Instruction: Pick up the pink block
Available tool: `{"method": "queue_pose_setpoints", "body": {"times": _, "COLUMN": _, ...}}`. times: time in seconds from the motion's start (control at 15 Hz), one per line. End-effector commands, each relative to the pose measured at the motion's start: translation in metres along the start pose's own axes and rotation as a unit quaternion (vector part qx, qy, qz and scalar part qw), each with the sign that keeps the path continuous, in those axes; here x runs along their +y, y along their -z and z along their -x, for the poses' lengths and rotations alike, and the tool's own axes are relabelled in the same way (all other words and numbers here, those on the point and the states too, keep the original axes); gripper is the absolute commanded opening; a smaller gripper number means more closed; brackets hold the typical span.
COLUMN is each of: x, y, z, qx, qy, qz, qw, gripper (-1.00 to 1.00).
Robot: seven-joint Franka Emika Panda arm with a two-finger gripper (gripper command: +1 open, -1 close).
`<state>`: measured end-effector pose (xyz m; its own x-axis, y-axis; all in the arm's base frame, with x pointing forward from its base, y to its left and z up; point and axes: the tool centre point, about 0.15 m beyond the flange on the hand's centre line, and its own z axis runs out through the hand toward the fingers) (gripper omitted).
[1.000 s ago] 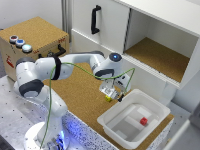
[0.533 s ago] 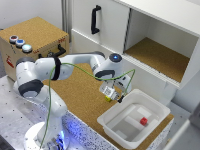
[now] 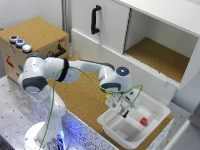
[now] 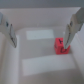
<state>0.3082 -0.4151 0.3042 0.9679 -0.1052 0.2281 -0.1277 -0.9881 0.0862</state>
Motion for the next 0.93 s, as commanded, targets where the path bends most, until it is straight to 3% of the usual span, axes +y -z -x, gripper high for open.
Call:
{"method": "queue_pose_setpoints", "body": {"times": 0.0, "x": 0.062, "y": -0.06, "z": -0.049, "qx": -0.029, "qy": 0.039, "qz": -0.072, "qw": 0.996, "gripper": 1.0}}
{"method": "queue_pose_setpoints", "body": {"times": 0.33, "x": 0.063, "y": -0.094, "z": -0.054, "qx": -0.02, "qy": 0.03, "qz": -0.099, "qw": 0.994, "gripper": 1.0}}
{"method": "queue_pose_setpoints", "body": {"times": 0.73, "x": 0.054, "y": -0.108, "z": -0.056, "qx": -0.017, "qy": 0.039, "qz": -0.099, "qw": 0.994, "gripper": 1.0}}
{"method": "queue_pose_setpoints", "body": {"times": 0.8, "x": 0.052, "y": -0.11, "z": -0.056, "qx": -0.019, "qy": 0.041, "qz": -0.101, "qw": 0.994, "gripper": -1.0}}
{"method": "queue_pose_setpoints", "body": {"times": 0.87, "x": 0.05, "y": -0.114, "z": -0.055, "qx": -0.024, "qy": 0.041, "qz": -0.101, "qw": 0.994, "gripper": -1.0}}
